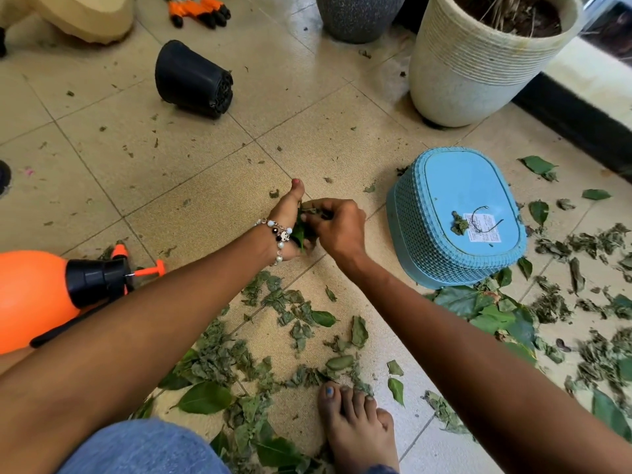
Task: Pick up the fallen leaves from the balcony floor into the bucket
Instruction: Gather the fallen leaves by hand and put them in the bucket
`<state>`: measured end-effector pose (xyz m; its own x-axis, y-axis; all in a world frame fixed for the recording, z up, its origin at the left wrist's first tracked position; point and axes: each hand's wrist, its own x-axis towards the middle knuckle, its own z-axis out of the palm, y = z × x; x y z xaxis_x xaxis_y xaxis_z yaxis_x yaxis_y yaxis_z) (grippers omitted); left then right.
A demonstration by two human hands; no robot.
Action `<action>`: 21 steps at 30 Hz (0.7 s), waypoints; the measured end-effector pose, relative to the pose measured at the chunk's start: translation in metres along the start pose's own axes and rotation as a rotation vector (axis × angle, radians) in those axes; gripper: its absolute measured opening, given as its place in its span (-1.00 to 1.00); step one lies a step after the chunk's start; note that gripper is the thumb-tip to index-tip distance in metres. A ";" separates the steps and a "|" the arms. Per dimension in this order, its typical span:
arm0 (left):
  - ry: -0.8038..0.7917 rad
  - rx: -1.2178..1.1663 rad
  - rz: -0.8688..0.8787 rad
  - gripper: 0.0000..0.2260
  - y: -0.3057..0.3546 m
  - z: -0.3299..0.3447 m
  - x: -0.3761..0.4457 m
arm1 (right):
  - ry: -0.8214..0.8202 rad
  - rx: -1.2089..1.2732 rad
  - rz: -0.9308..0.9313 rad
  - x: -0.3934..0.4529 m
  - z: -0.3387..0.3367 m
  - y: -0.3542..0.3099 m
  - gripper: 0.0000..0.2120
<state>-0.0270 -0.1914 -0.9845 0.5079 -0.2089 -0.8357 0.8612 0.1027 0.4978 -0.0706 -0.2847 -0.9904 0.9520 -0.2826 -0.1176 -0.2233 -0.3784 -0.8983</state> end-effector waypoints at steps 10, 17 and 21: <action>0.273 -0.185 0.153 -0.56 0.012 -0.034 0.007 | -0.545 -0.475 -0.395 0.005 0.032 0.002 -0.64; 0.320 -0.318 0.211 -0.67 0.026 -0.072 0.026 | -0.569 0.129 -0.199 0.044 0.024 -0.008 -0.74; 0.315 -0.412 0.175 -0.61 0.028 -0.097 0.031 | -0.190 -0.382 -0.021 0.093 0.013 0.023 -0.65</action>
<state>0.0150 -0.1008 -1.0193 0.5709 0.1405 -0.8089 0.6669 0.4954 0.5566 0.0152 -0.3085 -1.0273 0.9708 -0.1179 -0.2089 -0.2313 -0.6914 -0.6844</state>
